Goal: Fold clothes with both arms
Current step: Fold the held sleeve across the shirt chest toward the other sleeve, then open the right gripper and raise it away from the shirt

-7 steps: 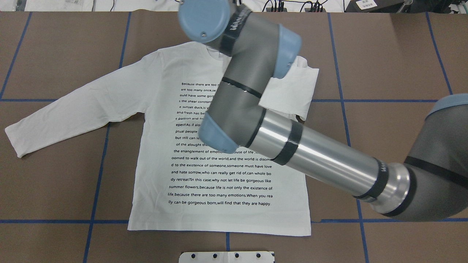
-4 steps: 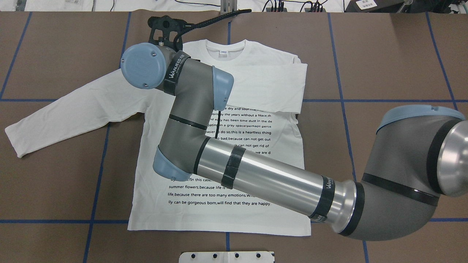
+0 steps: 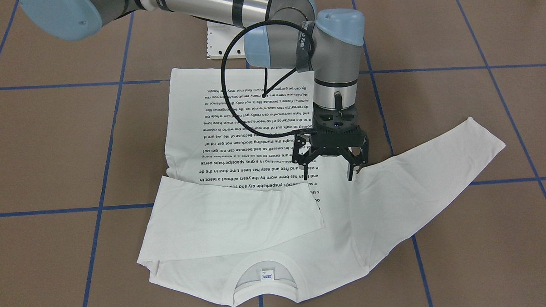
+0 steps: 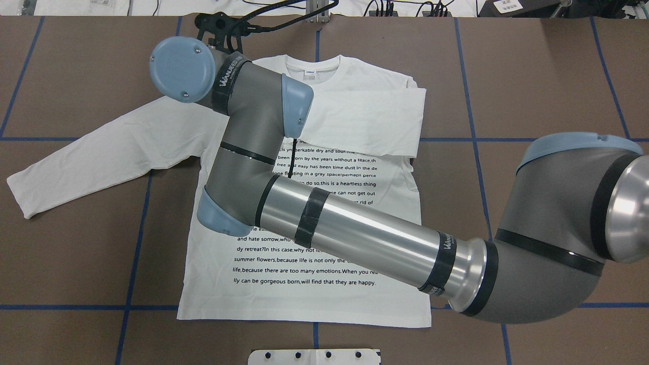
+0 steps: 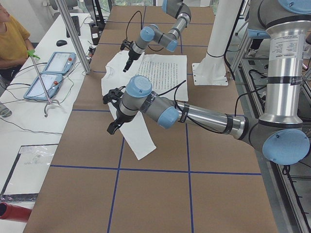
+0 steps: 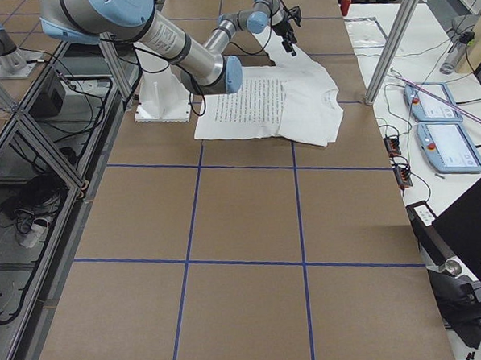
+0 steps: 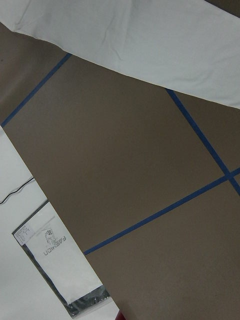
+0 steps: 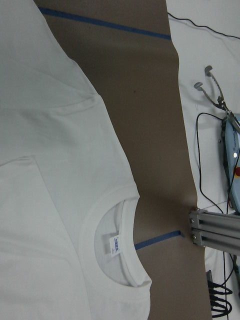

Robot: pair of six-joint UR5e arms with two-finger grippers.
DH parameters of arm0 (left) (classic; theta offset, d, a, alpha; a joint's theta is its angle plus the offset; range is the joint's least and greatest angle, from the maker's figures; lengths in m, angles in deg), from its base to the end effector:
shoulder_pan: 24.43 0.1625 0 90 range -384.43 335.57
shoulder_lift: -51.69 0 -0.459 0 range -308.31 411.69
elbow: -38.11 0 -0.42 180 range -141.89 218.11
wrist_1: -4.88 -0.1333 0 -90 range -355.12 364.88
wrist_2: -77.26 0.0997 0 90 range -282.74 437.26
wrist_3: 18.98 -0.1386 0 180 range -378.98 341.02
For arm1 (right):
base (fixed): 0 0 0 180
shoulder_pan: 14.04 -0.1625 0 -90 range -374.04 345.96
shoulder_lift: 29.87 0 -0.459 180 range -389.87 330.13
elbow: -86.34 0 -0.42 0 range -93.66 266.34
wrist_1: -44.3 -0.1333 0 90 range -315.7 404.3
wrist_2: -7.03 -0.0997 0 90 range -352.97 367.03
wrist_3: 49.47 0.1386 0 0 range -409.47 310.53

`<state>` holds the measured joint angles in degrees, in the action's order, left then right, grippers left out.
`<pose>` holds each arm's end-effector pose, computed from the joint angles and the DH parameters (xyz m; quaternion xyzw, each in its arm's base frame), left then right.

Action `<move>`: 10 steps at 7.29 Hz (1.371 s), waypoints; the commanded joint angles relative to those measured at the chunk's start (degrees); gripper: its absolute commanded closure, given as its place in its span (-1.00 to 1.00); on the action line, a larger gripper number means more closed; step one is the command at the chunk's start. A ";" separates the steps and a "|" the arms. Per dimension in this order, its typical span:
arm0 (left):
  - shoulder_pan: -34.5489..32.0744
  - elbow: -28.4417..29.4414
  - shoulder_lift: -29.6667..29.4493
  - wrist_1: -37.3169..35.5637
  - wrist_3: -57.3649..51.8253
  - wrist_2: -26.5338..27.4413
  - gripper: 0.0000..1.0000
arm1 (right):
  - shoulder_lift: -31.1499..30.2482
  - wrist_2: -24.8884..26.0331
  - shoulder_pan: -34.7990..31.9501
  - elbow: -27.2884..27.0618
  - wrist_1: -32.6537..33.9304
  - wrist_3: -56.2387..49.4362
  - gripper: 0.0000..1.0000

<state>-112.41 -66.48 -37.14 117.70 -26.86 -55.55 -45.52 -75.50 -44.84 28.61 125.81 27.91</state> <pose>-0.0201 -0.5407 0.5470 0.3069 0.3316 0.1894 0.8718 -0.7155 -0.6027 0.0151 0.2124 -0.3742 0.1700 0.8865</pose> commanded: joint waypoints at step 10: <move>31.17 15.73 11.14 36.77 29.32 15.98 -1.00 | -47.97 -35.86 -27.73 -50.55 12.27 -40.38 -1.00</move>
<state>-85.37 -52.12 -25.76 153.68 2.31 -41.96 -92.39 -111.12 -72.23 -21.04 138.09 -12.01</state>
